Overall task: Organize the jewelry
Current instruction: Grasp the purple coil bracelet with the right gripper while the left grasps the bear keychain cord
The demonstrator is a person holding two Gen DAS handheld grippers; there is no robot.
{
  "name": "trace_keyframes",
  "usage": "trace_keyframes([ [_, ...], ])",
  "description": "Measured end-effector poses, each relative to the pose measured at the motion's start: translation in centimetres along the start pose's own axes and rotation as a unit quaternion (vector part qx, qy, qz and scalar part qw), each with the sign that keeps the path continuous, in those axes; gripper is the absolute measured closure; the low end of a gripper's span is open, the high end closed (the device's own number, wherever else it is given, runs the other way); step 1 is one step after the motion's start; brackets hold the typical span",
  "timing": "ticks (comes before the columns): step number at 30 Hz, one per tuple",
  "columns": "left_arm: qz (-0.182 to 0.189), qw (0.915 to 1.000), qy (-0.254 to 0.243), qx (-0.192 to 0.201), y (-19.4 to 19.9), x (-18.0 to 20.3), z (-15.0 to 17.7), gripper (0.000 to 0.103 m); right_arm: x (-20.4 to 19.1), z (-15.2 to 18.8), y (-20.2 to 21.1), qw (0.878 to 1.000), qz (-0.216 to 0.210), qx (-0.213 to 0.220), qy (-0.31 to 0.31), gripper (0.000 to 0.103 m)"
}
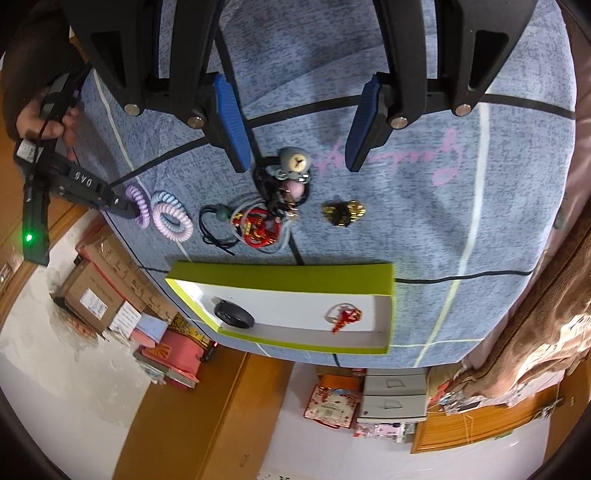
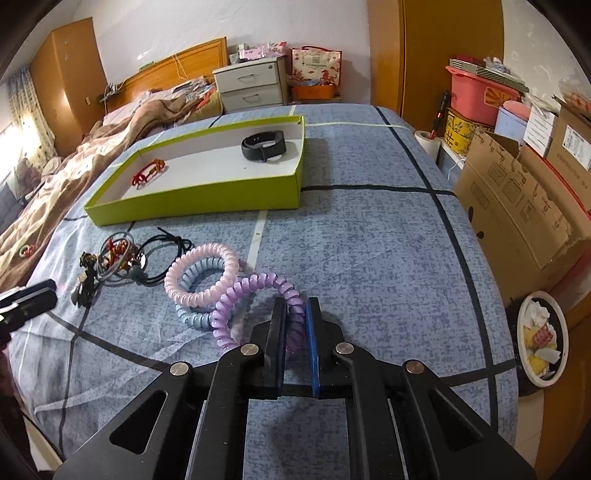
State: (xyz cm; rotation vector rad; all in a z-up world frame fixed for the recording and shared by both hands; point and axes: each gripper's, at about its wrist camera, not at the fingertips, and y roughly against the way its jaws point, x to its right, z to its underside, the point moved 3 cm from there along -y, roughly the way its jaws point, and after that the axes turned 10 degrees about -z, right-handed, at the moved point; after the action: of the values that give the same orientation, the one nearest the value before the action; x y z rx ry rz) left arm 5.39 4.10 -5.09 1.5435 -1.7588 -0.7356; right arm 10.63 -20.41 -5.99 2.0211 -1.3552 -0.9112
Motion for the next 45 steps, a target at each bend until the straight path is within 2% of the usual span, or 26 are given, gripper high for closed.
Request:
trace_keyframes([
  [6,-0.017,0.9994,-0.029,-0.004,-0.8,1.6,-0.1,0.047,0.1,-0.7,1.2,1.0,-0.01,0.017,-0.003,0.093],
  [13,-0.03,0.9989,-0.03,-0.021,-2.3,1.9,-0.3,0.047,-0.5,-1.2,1.9,0.999,-0.025,0.029,0.002,0.093],
  [17,-0.044,0.9983,-0.034,-0.017,-2.5,1.9,-0.5,0.048,-1.0,-1.3,1.9,0.999,-0.034,0.031,0.005,0.093],
  [23,-0.043,0.9985,-0.031,-0.014,-2.3,1.6,-0.4,0.066,-1.2,-1.3,1.7,0.999,-0.037,0.029,0.003,0.093],
  [27,-0.038,0.9988,-0.027,-0.015,-2.0,1.4,-0.2,0.069,-1.3,-1.2,1.7,0.999,-0.037,0.028,0.002,0.093],
  [29,-0.038,0.9988,-0.027,-0.014,-1.9,1.4,-0.2,0.079,-1.3,-1.2,1.7,0.999,-0.037,0.028,0.003,0.093],
  [45,-0.033,0.9993,-0.018,0.004,-0.8,1.0,-0.6,0.079,-2.2,-1.1,1.7,0.999,-0.041,0.031,0.006,0.093],
])
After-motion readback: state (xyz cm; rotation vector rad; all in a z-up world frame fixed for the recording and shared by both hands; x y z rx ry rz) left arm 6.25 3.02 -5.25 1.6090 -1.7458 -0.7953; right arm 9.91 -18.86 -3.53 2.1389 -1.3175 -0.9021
